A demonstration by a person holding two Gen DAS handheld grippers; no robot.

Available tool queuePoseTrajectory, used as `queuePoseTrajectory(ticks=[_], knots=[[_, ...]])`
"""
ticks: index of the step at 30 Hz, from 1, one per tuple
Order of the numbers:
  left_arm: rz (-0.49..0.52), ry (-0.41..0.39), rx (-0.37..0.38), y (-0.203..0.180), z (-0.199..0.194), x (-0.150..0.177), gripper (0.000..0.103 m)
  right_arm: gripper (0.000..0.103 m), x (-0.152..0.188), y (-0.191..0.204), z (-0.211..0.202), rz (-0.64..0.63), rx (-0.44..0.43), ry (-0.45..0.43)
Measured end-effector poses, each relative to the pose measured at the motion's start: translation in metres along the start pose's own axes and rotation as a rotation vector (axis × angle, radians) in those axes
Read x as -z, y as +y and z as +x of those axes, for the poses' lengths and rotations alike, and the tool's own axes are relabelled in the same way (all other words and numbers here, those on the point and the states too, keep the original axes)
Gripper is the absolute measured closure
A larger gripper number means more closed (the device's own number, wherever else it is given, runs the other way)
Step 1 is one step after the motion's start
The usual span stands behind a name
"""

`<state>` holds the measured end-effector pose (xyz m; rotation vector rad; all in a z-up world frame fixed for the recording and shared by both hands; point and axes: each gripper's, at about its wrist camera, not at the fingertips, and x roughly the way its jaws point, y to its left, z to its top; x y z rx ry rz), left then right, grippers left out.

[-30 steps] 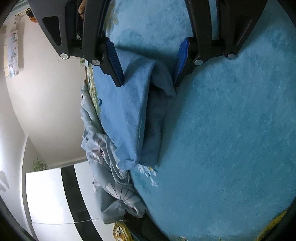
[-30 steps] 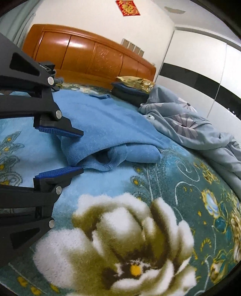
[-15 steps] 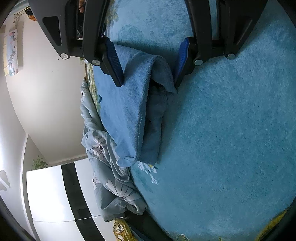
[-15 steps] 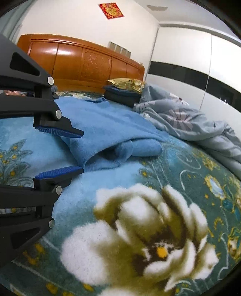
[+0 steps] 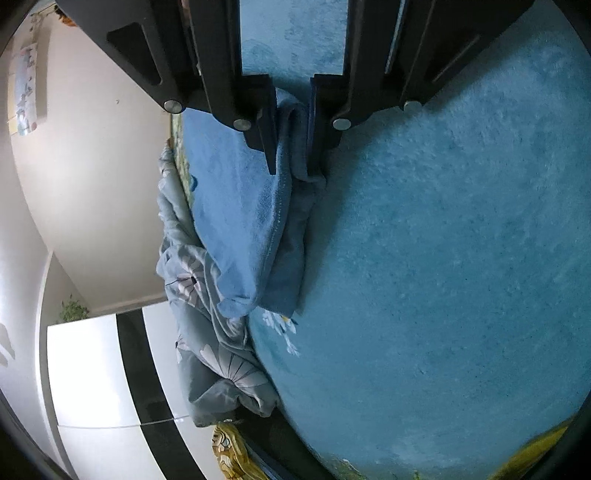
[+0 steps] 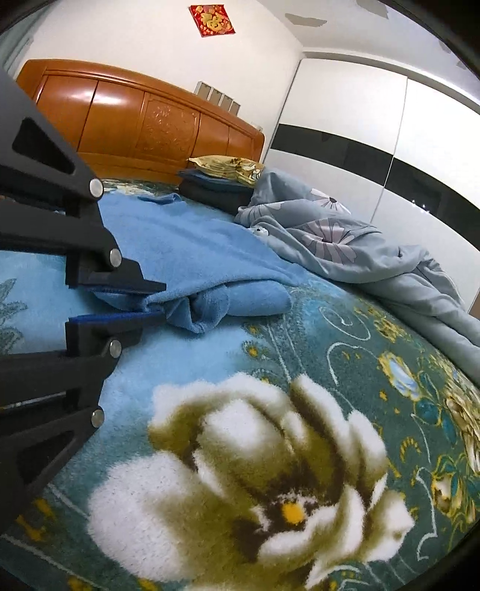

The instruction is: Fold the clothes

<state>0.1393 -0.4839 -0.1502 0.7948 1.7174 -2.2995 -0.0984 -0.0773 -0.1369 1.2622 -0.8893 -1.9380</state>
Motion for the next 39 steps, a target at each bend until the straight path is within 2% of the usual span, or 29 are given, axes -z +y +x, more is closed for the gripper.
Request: queuePoseTrajectory(ticks=[5,10,14,18,23,28,34,37,39], knots=[[0.028,-0.023,-0.033,-0.012,-0.013,0.011,0.094,0.096,0.005,0.014,-0.011,-0.057,0.020,-0.011],[0.061,-0.011,-0.049,-0.017,-0.040,0.037,0.094,0.096,0.019,0.019,-0.038,-0.073,0.018,-0.011],[0.071,0.018,-0.046,-0.011,-0.067,0.067,0.094,0.096,0.040,0.015,-0.064,-0.089,0.023,0.009],[0.111,0.050,-0.073,-0.004,-0.089,0.093,0.094,0.096,0.070,0.011,-0.092,-0.105,0.020,0.031],[0.147,0.059,-0.085,0.003,-0.106,0.115,0.094,0.096,0.098,0.001,-0.119,-0.078,-0.018,0.031],[0.156,0.073,-0.124,0.014,-0.097,0.118,0.094,0.096,0.110,-0.009,-0.121,-0.065,-0.003,0.040],[0.174,0.094,-0.070,0.017,-0.099,0.116,0.093,0.094,0.109,-0.020,-0.111,-0.058,-0.014,0.078],[0.218,0.090,-0.094,0.013,-0.106,0.112,0.089,0.093,0.108,-0.027,-0.110,-0.071,-0.025,0.096],[0.253,0.069,-0.125,0.010,-0.113,0.108,0.075,0.088,0.108,-0.028,-0.113,-0.094,-0.007,0.095]])
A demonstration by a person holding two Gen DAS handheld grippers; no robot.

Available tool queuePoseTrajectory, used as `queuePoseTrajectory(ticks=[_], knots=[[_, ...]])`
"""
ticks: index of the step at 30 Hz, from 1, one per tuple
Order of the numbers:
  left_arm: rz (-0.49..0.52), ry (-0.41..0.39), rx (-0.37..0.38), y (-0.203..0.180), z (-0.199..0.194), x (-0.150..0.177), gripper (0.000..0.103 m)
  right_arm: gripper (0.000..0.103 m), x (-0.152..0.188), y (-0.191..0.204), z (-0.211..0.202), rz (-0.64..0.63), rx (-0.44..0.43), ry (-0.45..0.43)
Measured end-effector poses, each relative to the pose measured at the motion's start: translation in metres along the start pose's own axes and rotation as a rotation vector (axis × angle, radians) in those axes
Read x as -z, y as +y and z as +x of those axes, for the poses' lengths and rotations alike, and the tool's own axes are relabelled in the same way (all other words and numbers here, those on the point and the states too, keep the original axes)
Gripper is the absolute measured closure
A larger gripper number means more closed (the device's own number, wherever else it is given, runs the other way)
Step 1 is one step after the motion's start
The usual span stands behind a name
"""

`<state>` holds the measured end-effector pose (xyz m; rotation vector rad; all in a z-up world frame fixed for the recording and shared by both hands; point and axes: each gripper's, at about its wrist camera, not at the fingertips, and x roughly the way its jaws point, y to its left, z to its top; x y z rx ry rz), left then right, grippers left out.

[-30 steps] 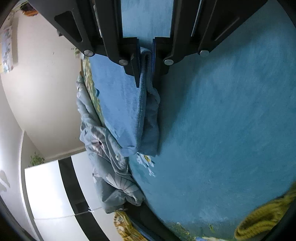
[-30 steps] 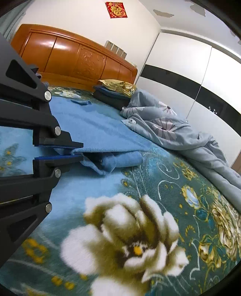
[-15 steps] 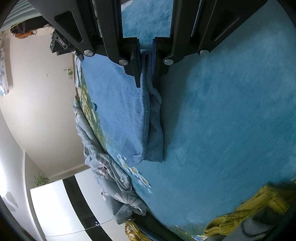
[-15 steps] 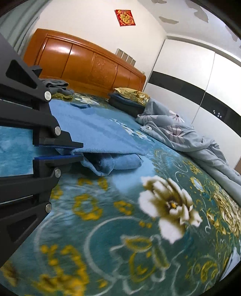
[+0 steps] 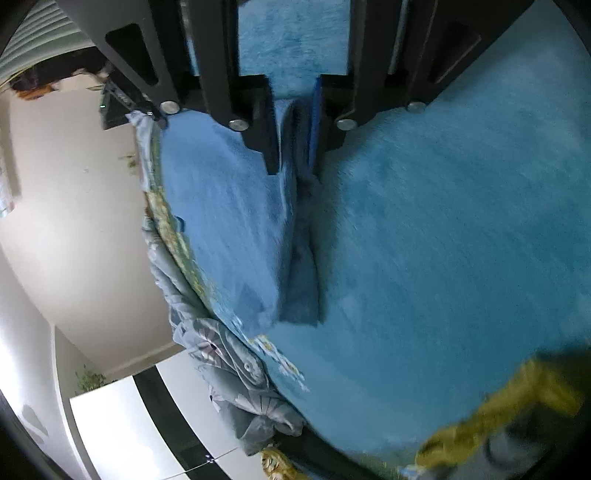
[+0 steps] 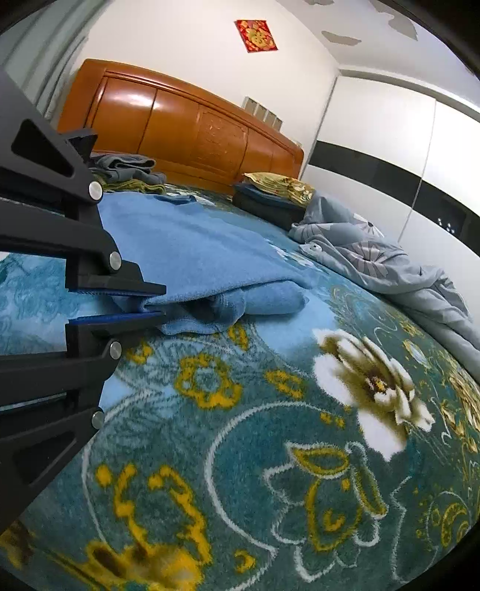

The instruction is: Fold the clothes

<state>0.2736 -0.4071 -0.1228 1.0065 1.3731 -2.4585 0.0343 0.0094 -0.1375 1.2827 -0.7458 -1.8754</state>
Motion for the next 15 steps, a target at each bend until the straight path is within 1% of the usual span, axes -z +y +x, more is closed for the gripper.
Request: queuePoseTrajectory(ticks=[1,2,3,6,8,11,14,15], knots=[[0.020,-0.012,-0.024,-0.001,-0.004,-0.004,0.071,0.086,0.000,-0.001,-0.002,-0.013,0.016,-0.001],[0.041,-0.024,-0.048,-0.001,-0.008,-0.008,0.065,0.081,-0.002,0.000,-0.004,-0.028,0.033,-0.007],[0.064,-0.032,-0.070,-0.002,-0.010,-0.012,0.064,0.078,-0.005,0.001,-0.006,-0.047,0.054,-0.020],[0.167,-0.016,-0.149,-0.015,-0.001,-0.035,0.064,0.077,-0.017,0.006,-0.013,-0.103,0.109,-0.056],[0.221,-0.005,-0.169,-0.026,0.011,-0.050,0.064,0.077,-0.031,0.014,-0.009,-0.129,0.123,-0.066],[0.313,0.001,-0.205,-0.044,0.034,-0.072,0.063,0.077,-0.051,0.032,0.006,-0.171,0.116,-0.067],[0.373,0.031,-0.236,-0.054,0.059,-0.086,0.063,0.077,-0.069,0.047,0.025,-0.213,0.118,-0.056],[0.396,0.041,-0.259,-0.057,0.069,-0.090,0.063,0.077,-0.075,0.052,0.031,-0.227,0.118,-0.052]])
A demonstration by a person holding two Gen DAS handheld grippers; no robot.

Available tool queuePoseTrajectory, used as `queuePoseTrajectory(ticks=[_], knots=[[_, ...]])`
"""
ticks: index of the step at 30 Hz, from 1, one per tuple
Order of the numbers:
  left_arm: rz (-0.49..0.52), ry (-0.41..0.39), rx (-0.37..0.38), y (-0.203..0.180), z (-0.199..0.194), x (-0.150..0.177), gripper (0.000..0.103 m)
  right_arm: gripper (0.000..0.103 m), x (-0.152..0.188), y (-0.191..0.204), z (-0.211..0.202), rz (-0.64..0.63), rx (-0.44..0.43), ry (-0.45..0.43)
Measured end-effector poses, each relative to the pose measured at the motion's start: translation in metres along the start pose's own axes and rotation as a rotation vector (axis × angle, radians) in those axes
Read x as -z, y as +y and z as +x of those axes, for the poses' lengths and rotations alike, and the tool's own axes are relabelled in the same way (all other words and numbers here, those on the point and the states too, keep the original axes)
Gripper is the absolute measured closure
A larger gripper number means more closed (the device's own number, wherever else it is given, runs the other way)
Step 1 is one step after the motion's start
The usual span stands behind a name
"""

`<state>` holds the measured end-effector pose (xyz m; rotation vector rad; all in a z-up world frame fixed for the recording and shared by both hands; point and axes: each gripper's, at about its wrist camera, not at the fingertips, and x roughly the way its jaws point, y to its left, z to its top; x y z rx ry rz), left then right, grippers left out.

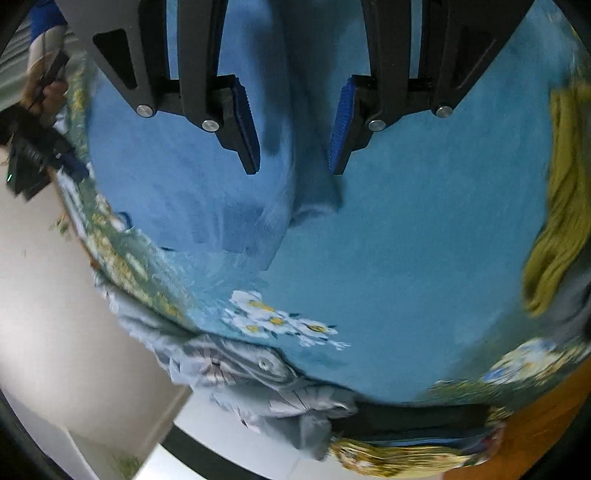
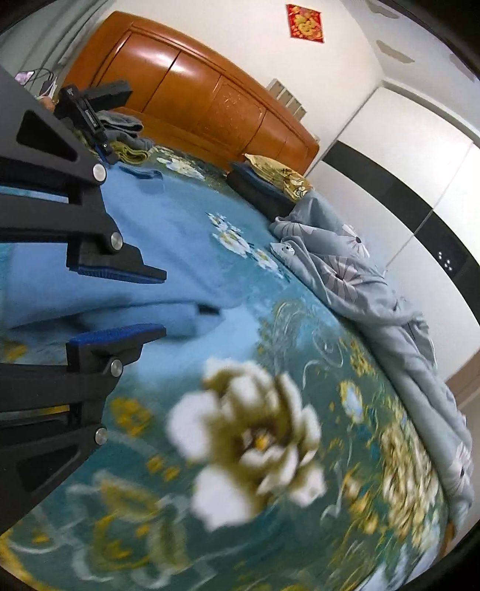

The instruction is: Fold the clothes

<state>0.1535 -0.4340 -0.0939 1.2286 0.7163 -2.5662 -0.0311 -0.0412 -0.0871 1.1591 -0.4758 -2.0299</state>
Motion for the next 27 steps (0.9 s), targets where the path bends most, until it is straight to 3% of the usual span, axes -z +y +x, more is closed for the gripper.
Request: queuePoseTrajectory(ticks=[4,10,14,17,21,24,27], knots=[[0.030,-0.012,-0.056,-0.001,0.010,-0.009,0.063,0.077,-0.013,0.007,0.025,-0.015,0.018,0.039],[-0.050,-0.055,-0.066,0.014,0.013,-0.016,0.063,0.077,-0.010,-0.001,0.030,0.010,0.010,0.035],[-0.096,0.003,-0.072,0.022,0.028,-0.015,0.063,0.077,-0.010,-0.004,0.032,0.016,0.025,0.041],[-0.097,0.003,-0.084,0.020,0.029,-0.014,0.063,0.077,-0.009,-0.007,0.035,0.029,0.030,0.053],[-0.129,0.006,-0.075,0.020,0.017,-0.015,0.063,0.077,-0.010,-0.007,0.034,0.036,0.028,0.057],[-0.093,-0.057,-0.067,0.006,-0.011,-0.012,0.063,0.077,-0.010,-0.003,0.022,0.017,0.008,0.034],[-0.063,-0.085,-0.002,-0.014,-0.032,-0.005,0.063,0.077,-0.006,-0.004,0.013,0.001,0.000,0.033]])
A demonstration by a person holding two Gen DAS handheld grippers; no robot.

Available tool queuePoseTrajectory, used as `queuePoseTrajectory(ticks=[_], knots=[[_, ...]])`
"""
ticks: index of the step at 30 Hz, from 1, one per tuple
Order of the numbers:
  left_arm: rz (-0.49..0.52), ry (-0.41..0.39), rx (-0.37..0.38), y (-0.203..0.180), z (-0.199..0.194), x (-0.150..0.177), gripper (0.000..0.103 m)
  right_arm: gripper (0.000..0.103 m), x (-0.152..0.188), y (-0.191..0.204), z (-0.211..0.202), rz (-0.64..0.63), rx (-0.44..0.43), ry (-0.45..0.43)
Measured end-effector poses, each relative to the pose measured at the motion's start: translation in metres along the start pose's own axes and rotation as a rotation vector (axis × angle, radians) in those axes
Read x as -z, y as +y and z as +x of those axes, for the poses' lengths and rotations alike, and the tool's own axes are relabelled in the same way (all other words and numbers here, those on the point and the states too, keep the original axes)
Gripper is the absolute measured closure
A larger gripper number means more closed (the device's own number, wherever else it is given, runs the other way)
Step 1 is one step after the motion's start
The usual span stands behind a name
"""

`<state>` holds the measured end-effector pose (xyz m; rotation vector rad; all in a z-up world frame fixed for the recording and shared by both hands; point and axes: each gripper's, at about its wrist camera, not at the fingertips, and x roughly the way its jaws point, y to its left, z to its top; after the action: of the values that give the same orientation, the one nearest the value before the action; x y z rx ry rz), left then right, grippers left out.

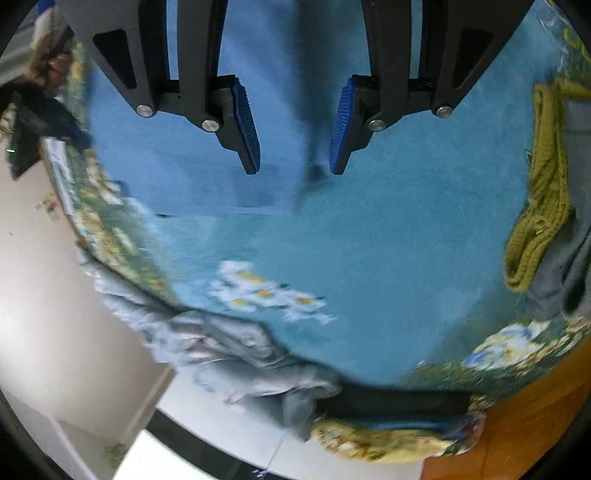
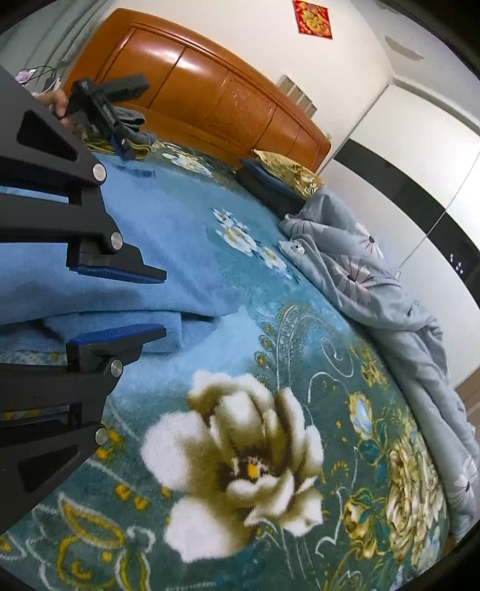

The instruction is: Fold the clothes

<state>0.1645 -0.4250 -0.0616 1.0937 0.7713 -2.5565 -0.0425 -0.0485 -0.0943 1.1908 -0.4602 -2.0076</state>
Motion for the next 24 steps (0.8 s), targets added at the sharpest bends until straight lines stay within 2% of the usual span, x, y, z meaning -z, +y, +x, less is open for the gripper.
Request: queuePoseTrajectory(ticks=[2,4,6,8,10,12,14,19,24], knots=[[0.011,0.005,0.069,-0.015,-0.006,0.006,0.063,0.077,0.007,-0.005,-0.002,0.005,-0.002,0.020],[0.020,0.039,0.160,-0.036,-0.001,0.015,0.063,0.077,0.015,-0.011,-0.002,0.012,-0.013,0.048],[0.022,0.083,0.208,-0.053,0.011,0.024,0.063,0.076,0.021,-0.014,-0.002,0.013,-0.030,0.067],[0.032,0.111,0.220,-0.067,0.023,0.030,0.063,0.070,0.024,-0.017,-0.002,0.017,-0.033,0.074],[0.042,0.140,0.232,-0.081,0.036,0.037,0.065,0.068,0.024,-0.021,0.002,0.038,-0.058,0.089],[0.050,0.168,0.240,-0.093,0.047,0.044,0.085,0.068,0.023,-0.026,0.009,0.062,-0.087,0.112],[0.053,0.181,0.228,-0.097,0.052,0.050,0.094,0.069,0.023,-0.030,0.016,0.076,-0.108,0.122],[0.029,0.219,0.211,-0.094,0.069,0.061,0.098,0.072,0.023,-0.032,0.019,0.083,-0.157,0.110],[-0.010,0.226,0.218,-0.086,0.076,0.065,0.100,0.086,0.022,-0.026,0.017,0.087,-0.188,0.099]])
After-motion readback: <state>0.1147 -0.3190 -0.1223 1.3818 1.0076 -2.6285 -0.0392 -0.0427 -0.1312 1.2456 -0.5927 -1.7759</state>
